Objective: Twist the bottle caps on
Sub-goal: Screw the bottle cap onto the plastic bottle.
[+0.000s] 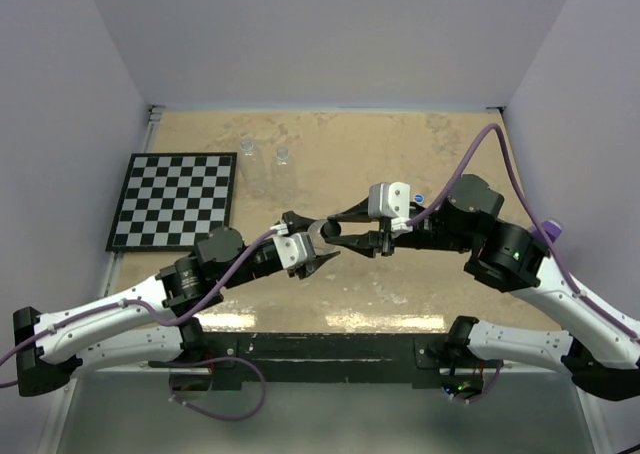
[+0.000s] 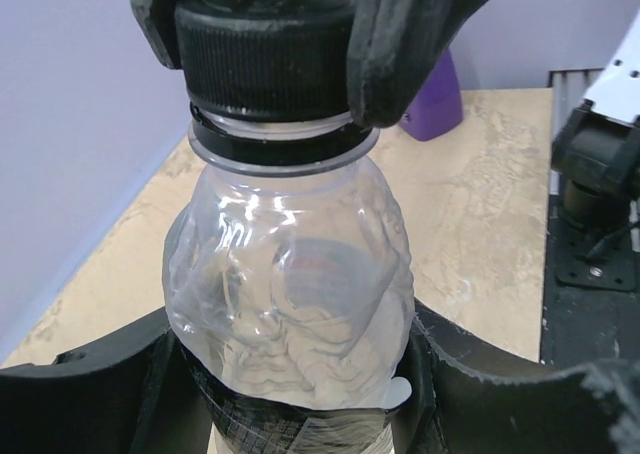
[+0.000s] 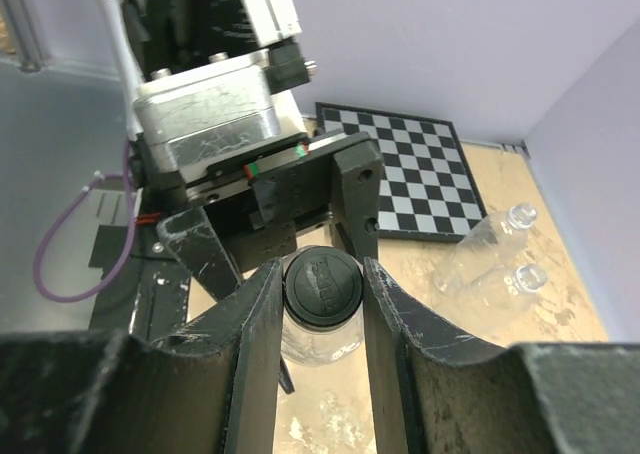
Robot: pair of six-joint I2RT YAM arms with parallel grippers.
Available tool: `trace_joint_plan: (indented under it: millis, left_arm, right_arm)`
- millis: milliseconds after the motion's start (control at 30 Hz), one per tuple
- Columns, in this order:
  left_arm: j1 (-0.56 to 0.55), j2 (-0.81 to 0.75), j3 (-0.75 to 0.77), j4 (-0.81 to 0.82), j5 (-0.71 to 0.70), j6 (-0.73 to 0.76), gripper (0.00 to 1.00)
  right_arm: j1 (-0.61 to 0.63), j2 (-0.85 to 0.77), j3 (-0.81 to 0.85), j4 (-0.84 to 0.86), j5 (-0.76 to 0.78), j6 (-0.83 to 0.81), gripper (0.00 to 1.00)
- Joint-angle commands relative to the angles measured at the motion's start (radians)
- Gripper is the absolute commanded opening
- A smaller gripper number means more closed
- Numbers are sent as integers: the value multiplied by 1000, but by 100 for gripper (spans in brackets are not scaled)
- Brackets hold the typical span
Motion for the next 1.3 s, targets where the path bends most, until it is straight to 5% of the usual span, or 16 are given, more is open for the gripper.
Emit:
trace_joint_plan:
  millis: [0, 300, 867, 967, 1133, 1267]
  left_arm:
    - [-53, 0, 10, 148, -180, 38, 0]
    - [-166, 43, -17, 281, -462, 92, 0]
    - [-179, 253, 15, 585, -992, 79, 0]
    - [-173, 279, 52, 501, -973, 41, 0]
    - [-53, 227, 52, 274, -707, -144, 0]
    - [97, 165, 17, 185, -347, -227, 0]
  right_arm:
    - [0, 20, -29, 54, 115, 54, 0]
    - [-1, 11, -75, 134, 234, 183, 0]
    - [25, 83, -160, 221, 714, 647, 0]
    - [26, 73, -176, 269, 680, 653, 0]
    - [23, 13, -165, 277, 652, 615, 46]
    - [8, -26, -122, 238, 627, 533, 64]
